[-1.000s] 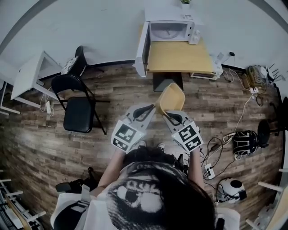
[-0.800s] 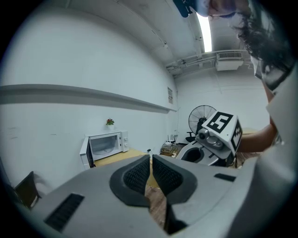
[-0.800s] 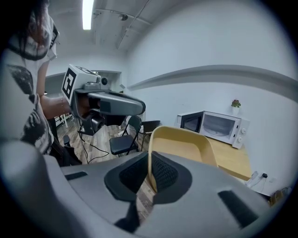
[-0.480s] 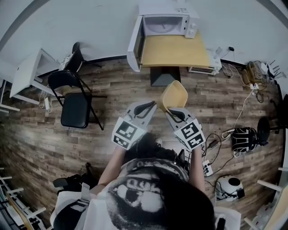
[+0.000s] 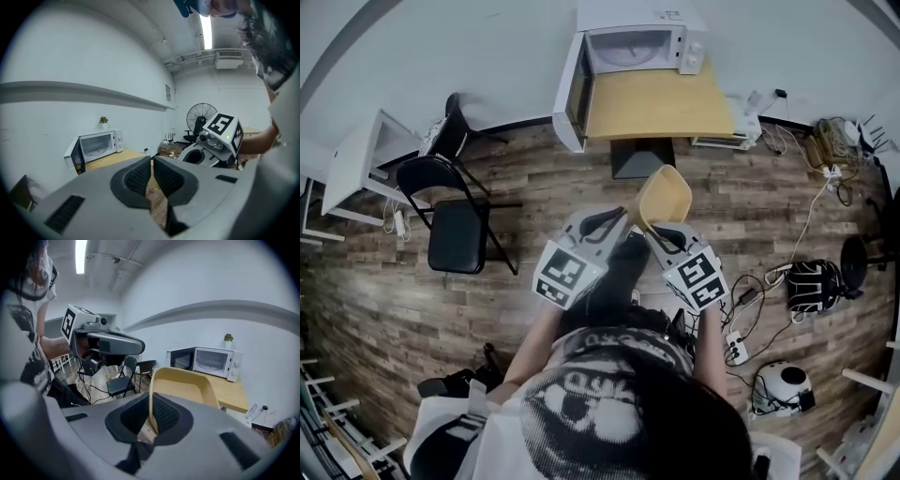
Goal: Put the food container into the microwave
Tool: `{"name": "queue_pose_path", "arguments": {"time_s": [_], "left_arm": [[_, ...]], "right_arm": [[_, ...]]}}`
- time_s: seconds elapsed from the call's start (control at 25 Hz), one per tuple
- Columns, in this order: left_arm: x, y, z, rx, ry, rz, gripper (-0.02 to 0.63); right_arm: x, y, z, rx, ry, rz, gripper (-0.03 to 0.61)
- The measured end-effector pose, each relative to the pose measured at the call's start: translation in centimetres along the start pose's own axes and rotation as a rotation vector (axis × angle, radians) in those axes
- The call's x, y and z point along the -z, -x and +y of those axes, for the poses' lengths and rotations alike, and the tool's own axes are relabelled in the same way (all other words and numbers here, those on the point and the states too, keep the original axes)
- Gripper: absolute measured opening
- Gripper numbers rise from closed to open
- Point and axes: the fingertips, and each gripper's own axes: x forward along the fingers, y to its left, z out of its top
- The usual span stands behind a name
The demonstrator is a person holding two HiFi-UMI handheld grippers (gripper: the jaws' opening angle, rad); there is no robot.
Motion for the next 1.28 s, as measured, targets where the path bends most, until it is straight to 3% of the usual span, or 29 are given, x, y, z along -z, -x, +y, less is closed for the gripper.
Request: {"name": "queue_pose_path", "arguments": {"time_s": [0.4, 0.88, 1.28], "left_arm": [[-1.2, -7.8, 3.2, 0.068, -0.007, -0.024, 0.015], [-4.3, -16.1, 15.2, 0.016, 0.014, -0.04, 0.015], [-4.9, -22.3, 20.1, 0.076, 0.025, -0.033, 0.015]], "right_arm": [[-0.1, -1.8, -7.9, 0.054, -0.015, 0.03, 0.025], [-5.4, -8.4, -19.6, 0.055, 0.023, 0.049, 0.025], [-6.6, -12.2, -26.2, 0.085, -0.005, 0.08, 0.025]]}}
